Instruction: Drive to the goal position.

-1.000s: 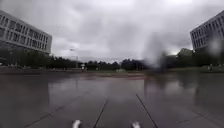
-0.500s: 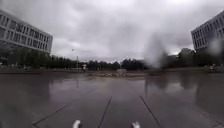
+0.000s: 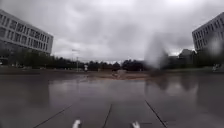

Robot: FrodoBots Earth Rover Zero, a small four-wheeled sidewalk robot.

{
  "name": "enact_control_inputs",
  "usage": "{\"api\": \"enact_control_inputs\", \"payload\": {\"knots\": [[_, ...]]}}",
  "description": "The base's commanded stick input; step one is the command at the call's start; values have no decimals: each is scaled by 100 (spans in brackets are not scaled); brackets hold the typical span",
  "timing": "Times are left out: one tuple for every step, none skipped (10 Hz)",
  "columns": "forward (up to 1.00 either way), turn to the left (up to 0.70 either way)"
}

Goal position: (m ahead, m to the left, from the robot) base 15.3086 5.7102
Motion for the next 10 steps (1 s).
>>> {"api": "enact_control_inputs", "payload": {"knots": [[70,0],[70,0],[70,0],[70,0],[70,0],[70,0],[70,0],[70,0],[70,0],[70,0]]}}
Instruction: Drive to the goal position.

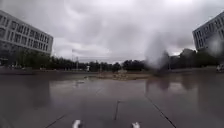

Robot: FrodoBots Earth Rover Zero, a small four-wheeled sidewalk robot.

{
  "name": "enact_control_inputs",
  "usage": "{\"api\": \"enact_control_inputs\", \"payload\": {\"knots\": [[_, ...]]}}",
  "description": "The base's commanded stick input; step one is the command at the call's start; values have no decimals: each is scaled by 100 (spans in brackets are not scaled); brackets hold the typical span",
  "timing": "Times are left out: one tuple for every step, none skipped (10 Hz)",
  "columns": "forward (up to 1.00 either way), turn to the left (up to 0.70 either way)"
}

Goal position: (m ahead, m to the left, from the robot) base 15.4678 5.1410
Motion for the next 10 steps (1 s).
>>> {"api": "enact_control_inputs", "payload": {"knots": [[70,0],[70,0],[70,0],[70,0],[70,0],[70,0],[70,0],[70,0],[70,0],[70,0]]}}
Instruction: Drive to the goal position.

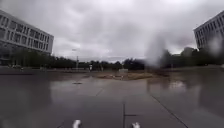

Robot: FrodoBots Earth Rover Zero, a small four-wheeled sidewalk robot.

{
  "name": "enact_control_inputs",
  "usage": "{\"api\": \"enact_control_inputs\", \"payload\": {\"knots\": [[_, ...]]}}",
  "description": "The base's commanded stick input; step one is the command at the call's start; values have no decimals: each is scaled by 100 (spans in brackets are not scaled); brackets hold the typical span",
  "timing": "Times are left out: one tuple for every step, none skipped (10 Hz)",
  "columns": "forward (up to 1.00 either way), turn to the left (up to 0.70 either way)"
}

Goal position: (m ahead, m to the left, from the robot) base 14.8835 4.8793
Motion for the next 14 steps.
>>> {"api": "enact_control_inputs", "payload": {"knots": [[70,0],[70,0],[70,0],[70,0],[70,0],[70,0],[70,0],[70,0],[70,0],[70,0],[70,0],[70,0],[70,0],[70,0]]}}
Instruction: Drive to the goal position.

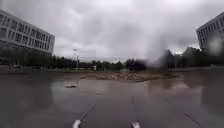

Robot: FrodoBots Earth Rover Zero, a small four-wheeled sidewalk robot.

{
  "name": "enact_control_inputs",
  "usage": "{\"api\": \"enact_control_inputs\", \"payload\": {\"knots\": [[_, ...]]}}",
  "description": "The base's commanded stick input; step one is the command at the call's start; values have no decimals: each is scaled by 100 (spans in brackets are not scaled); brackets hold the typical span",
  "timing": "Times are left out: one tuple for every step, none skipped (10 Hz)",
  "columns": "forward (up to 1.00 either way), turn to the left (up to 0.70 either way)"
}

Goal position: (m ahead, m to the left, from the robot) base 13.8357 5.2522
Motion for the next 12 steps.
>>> {"api": "enact_control_inputs", "payload": {"knots": [[70,0],[70,0],[70,0],[70,0],[70,0],[70,0],[70,0],[70,0],[70,0],[70,0],[70,0],[70,0]]}}
